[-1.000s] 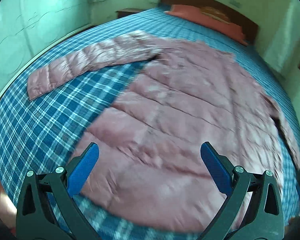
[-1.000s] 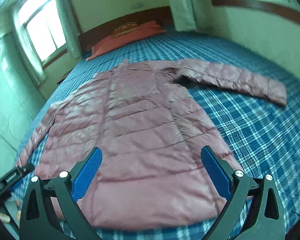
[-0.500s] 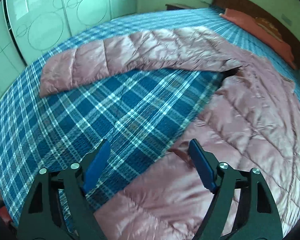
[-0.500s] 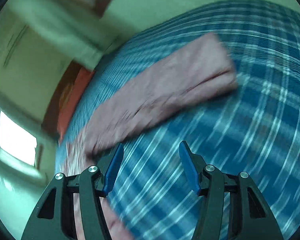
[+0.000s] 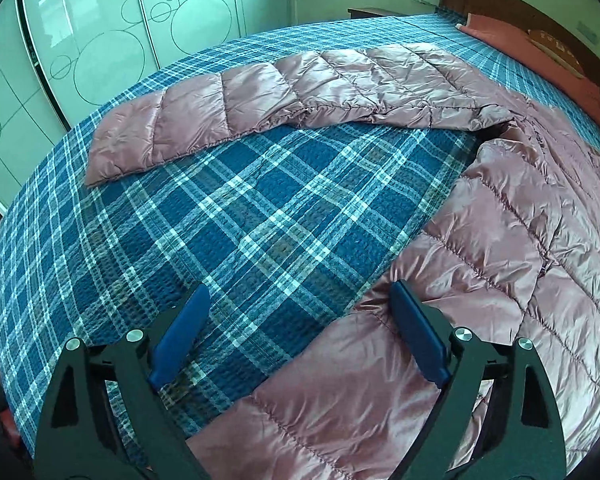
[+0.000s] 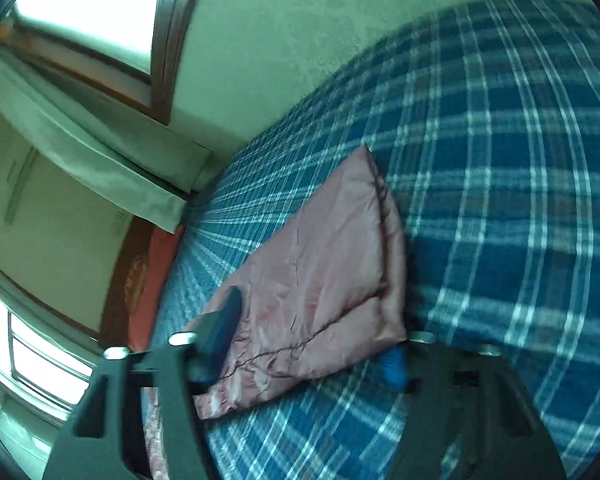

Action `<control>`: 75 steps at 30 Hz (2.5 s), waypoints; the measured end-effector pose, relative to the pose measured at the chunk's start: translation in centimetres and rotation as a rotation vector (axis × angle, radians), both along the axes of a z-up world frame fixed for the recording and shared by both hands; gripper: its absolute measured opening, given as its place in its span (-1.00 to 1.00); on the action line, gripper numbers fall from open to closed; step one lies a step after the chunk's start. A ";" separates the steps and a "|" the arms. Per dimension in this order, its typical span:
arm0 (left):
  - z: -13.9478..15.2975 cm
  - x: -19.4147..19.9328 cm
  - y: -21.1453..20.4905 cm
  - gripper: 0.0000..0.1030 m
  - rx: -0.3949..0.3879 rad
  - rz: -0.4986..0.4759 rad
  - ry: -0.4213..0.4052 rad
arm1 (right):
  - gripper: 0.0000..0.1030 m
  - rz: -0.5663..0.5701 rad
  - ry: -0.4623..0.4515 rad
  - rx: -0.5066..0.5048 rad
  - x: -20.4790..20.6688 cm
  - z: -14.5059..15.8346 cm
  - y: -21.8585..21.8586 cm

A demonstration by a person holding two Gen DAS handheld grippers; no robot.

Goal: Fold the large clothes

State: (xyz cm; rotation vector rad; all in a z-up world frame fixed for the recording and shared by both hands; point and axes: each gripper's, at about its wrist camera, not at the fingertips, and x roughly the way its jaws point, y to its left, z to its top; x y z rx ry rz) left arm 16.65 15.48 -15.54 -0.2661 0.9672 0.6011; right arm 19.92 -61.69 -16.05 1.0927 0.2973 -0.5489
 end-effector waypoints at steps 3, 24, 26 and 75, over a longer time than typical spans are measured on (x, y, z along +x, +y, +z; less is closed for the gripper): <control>0.2 0.4 -0.8 0.77 0.061 -0.030 0.015 | -0.69 0.045 0.035 -0.043 1.6 1.4 0.1; -1.6 0.8 1.9 0.96 0.023 -0.059 -0.016 | -0.70 0.705 0.031 -0.424 22.8 10.9 30.5; -1.5 0.4 1.9 0.96 0.021 -0.060 -0.018 | -0.70 0.764 0.044 -0.415 24.6 10.1 33.2; -1.7 0.2 1.7 0.96 0.031 -0.057 -0.032 | 0.07 0.681 0.411 -0.581 33.0 3.0 26.0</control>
